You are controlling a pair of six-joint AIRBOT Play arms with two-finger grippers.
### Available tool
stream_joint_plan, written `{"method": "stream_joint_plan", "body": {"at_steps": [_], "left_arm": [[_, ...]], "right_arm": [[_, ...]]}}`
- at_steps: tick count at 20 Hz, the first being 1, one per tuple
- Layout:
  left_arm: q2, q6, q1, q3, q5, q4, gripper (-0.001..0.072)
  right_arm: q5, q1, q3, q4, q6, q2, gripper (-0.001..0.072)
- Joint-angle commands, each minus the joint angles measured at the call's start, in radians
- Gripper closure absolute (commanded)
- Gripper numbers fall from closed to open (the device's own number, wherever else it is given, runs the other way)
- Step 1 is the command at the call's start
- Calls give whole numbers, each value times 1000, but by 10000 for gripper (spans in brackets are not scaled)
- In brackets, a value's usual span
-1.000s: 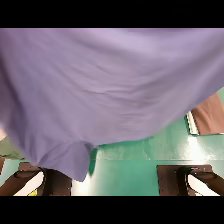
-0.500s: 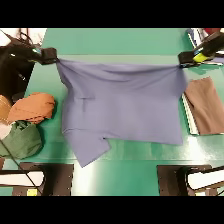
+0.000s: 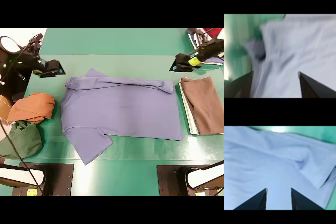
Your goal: Fold the shirts.
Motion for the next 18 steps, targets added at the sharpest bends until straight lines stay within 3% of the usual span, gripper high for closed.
{"method": "stream_joint_plan", "body": {"at_steps": [1, 5, 6, 9, 16, 18], "left_arm": [[120, 29, 49, -161, -85, 29, 54], [375, 35, 51, -575, -14, 50, 54], [428, 35, 51, -671, 1, 52, 54], [540, 18, 51, -912, 41, 18, 54], [556, 19, 51, -1077, 210, -70, 54], [556, 56, 51, -1096, 221, -146, 55]], "right_arm": [[10, -86, -170, 123, -40, 154, 365], [-20, -145, -510, 124, -69, 399, 371], [-33, -158, -573, 124, -69, 444, 404], [-86, -192, -724, 201, -73, 555, 407], [-140, -197, -851, 227, -80, 690, 406], [-147, -197, -871, 226, -80, 713, 407]]}}
